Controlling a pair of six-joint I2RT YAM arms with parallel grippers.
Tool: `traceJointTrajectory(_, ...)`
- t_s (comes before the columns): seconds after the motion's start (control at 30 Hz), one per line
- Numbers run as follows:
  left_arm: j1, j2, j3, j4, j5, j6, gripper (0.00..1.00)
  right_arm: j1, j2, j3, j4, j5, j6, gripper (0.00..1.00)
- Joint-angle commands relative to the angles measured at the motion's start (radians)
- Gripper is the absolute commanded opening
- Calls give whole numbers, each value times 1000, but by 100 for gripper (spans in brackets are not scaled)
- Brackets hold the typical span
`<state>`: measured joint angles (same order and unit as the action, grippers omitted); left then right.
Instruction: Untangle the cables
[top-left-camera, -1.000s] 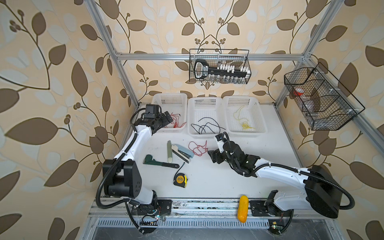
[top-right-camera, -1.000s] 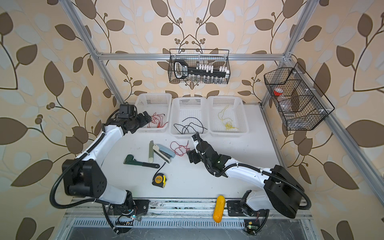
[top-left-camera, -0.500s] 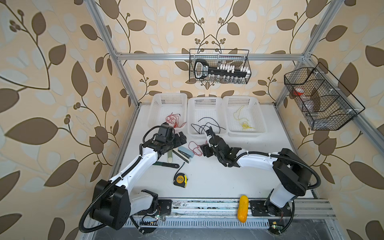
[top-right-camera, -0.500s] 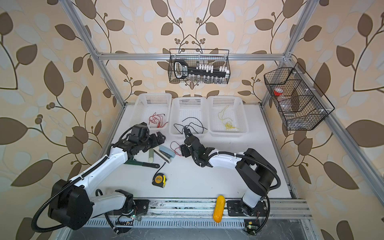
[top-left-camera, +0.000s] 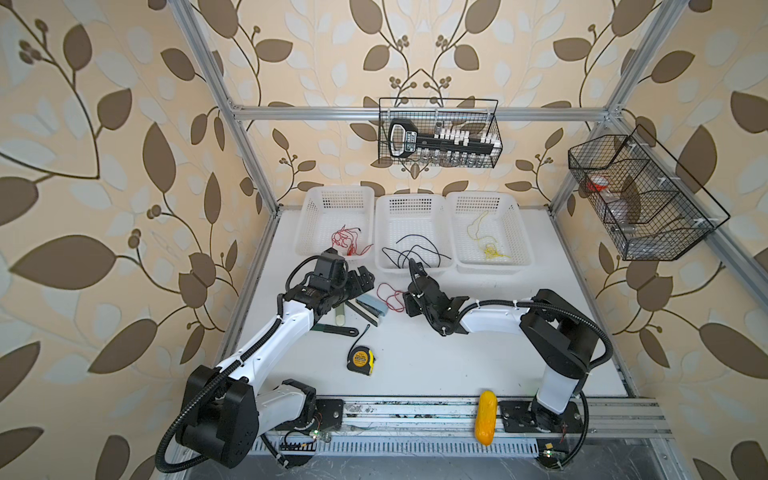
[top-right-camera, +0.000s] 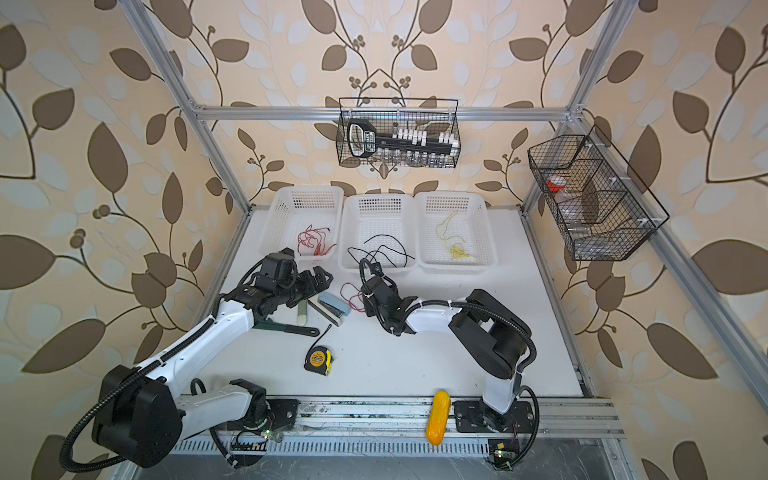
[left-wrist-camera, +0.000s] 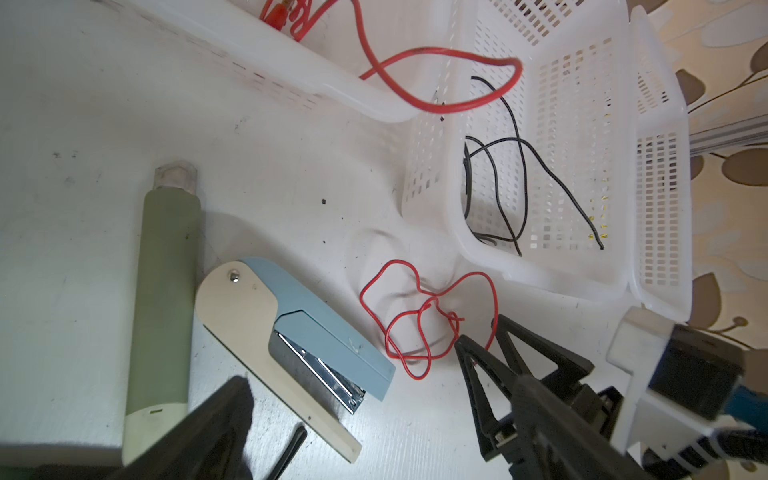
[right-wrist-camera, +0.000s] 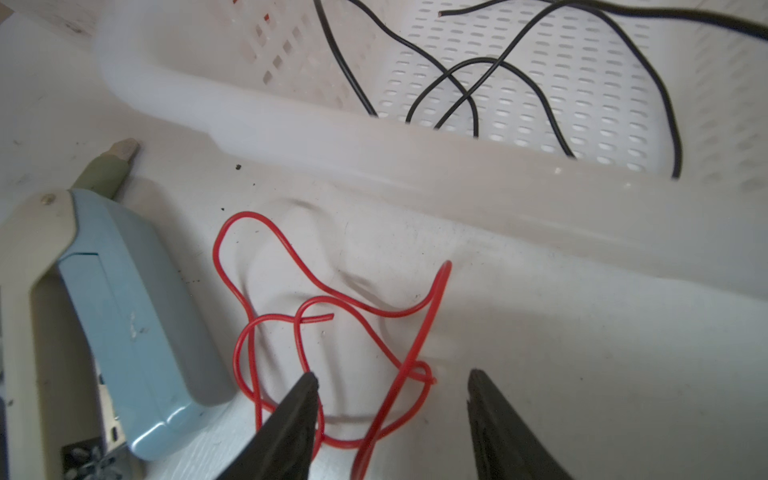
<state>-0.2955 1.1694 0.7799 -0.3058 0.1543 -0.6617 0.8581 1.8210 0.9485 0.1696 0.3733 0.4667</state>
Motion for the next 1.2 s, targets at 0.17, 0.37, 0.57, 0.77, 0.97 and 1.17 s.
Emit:
traceJointTrajectory(0.17,-7,-10,-10,12,30,18,99,4,-12,13,-10,43,21,8)
traceJointTrajectory(0.37,-16,19,3,-5,47,49,99,4,-109,-26,-60,100,14,0)
traceJointTrajectory(0.57,-42,45,15,-4,56,67,99,6,-270,-92,-118,104,-44,0)
traceJointTrajectory(0.77,-97,52,22,83,141,83,99,6,-434,-161,-157,114,-103,0)
traceJointTrajectory(0.97,-170,73,37,200,241,57,99,5,-520,-187,-170,92,-118,0)
traceJointTrajectory(1.17,-213,112,40,319,291,12,99,5,-565,-202,-156,50,-117,0)
